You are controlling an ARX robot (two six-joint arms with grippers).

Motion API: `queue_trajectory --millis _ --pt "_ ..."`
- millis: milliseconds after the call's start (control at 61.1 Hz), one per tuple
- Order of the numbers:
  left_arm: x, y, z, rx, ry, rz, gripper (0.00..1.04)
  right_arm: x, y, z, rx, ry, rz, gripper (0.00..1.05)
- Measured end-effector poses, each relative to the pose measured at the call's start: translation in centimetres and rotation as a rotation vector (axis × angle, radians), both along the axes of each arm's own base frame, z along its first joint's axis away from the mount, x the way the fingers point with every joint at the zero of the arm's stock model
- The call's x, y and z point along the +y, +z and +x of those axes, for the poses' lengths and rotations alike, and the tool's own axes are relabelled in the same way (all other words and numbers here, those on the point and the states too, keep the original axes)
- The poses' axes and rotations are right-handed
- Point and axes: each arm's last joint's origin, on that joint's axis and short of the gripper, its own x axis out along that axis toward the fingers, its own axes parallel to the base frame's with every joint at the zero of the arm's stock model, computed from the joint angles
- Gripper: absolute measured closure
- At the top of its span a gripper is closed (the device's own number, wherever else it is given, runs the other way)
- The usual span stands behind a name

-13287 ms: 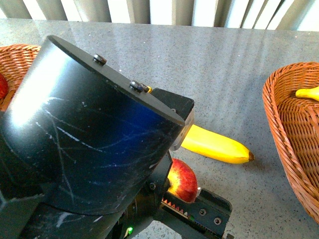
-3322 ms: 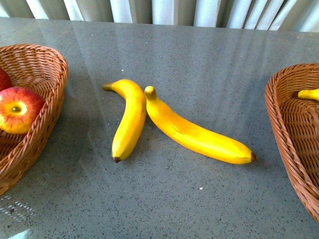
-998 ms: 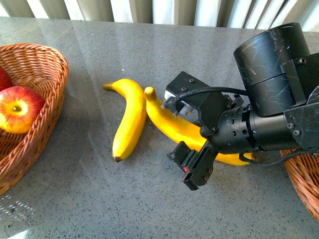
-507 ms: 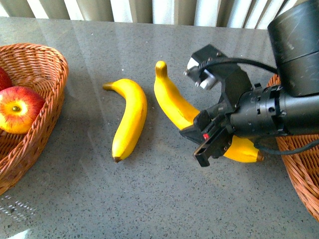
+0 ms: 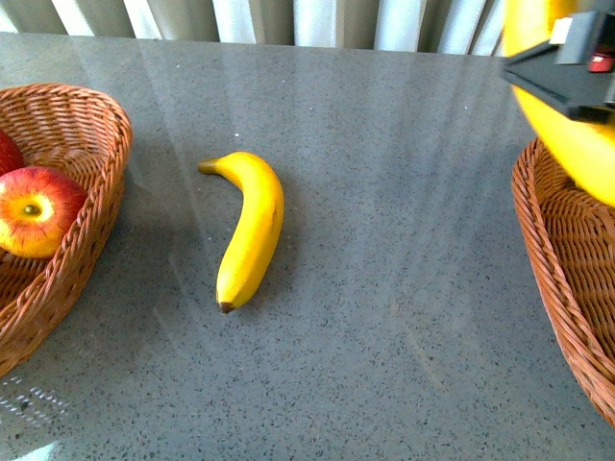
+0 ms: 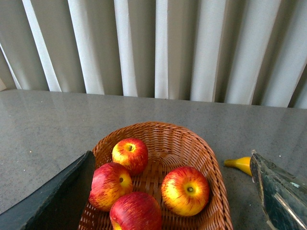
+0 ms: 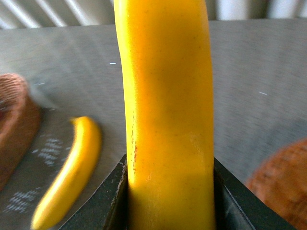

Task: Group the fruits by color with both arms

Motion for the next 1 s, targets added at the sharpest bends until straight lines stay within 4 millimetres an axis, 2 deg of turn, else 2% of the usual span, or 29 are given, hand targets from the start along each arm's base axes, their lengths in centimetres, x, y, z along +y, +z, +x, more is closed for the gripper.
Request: queue_trajectory --millis 131,213,311,442,491,687,851,998 --pt "0.0 0.0 0.0 0.0 0.0 0.0 0.09 -3.1 -1.1 -0.4 0.075 -0.189 -0.036 0.69" --pt "0.0 0.0 0.0 0.0 0.0 0.0 0.09 -4.7 -2.8 -0.6 0.184 -0.258 -0.078 0.69" --pt "0.0 0.0 0.0 0.0 0.0 0.0 0.09 -5.4 -4.3 -0.6 0.266 -0.291 -0.101 0.69" --pt "0.0 0.0 0.0 0.0 0.0 0.0 0.09 -5.8 -5.4 -0.7 0.321 -0.322 -0.109 0.69" --pt "0.0 0.0 0.0 0.0 0.0 0.0 0.09 -5.8 -5.5 -0.8 0.326 -0.326 -0.111 0.65" --pt "0.0 0.0 0.0 0.0 0.0 0.0 0.09 -5.1 -5.2 -0.9 0.312 -0.304 -0.108 0.35" --pt "0.0 0.0 0.0 0.0 0.0 0.0 0.09 -3.6 -4.2 -1.2 0.279 -0.245 -0.106 0.08" --pt "0.0 0.0 0.0 0.0 0.0 0.0 0.09 -0.3 -3.3 -1.3 0.238 -0.145 -0.123 0.09"
